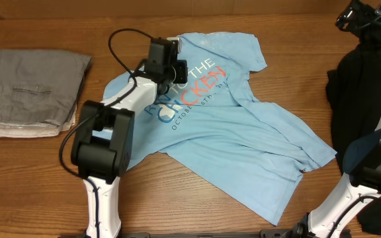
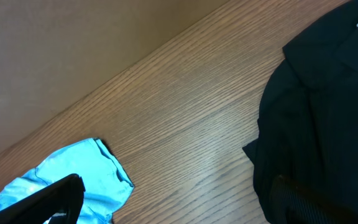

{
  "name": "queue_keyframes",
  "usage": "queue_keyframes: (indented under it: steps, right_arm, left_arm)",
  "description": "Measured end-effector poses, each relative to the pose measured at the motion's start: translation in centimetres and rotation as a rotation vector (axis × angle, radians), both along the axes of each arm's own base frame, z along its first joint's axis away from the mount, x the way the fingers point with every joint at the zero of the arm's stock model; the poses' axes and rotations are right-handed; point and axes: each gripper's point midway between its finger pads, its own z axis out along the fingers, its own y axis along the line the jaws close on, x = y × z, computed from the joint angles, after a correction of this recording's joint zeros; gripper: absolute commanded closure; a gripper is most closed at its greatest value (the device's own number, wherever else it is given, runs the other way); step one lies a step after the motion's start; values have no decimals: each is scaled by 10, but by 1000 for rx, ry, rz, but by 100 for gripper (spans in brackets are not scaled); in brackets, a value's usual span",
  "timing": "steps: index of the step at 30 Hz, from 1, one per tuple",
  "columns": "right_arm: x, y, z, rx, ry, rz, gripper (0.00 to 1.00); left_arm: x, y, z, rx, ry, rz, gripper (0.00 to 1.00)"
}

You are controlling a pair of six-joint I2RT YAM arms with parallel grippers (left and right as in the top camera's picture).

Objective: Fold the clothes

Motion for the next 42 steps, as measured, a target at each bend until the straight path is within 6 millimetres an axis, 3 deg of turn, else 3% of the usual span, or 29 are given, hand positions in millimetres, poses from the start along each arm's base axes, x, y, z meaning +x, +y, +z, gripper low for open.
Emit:
queue_keyframes:
  steps: [6,13,22,25,29,32,33,34,35,36,39,42]
  right_arm:
    - [0,0,0,0,1,-1,0]
    - [0,0,0,0,1,0,0]
    - [0,0,0,0,1,0,0]
    - [0,0,0,0,1,0,0]
    - [0,0,0,0,1,0,0]
    - [0,0,0,0,1,-1,0]
    - [0,0,0,0,1,0,0]
    - [0,0,0,0,1,0,0]
    - [0,0,0,0,0,-1,0]
    - [0,0,0,0,1,0,0]
    - [0,0,0,0,1,0,0]
    - [0,0,0,0,1,-1,0]
  left_arm:
    - [4,31,-26,91,31,94,96]
    - [8,64,-30,116,68,155,96]
    - [15,126,-30,112,103,262,94]
    - [18,138,-27,87,112,266,79]
    - [22,137,-12,62,109,234,57]
    - [25,129,26,35,80,213,47]
    - [23,126,49,27,61,204,43]
    - [21,125,72,17,38,205,34]
    - [17,124,103,6,3,203,8]
    - [12,124,131,-6,-30,204,0]
    - [-12,125,220,-43,-149,211,0]
    - [-41,127,285,-62,-250,211,0]
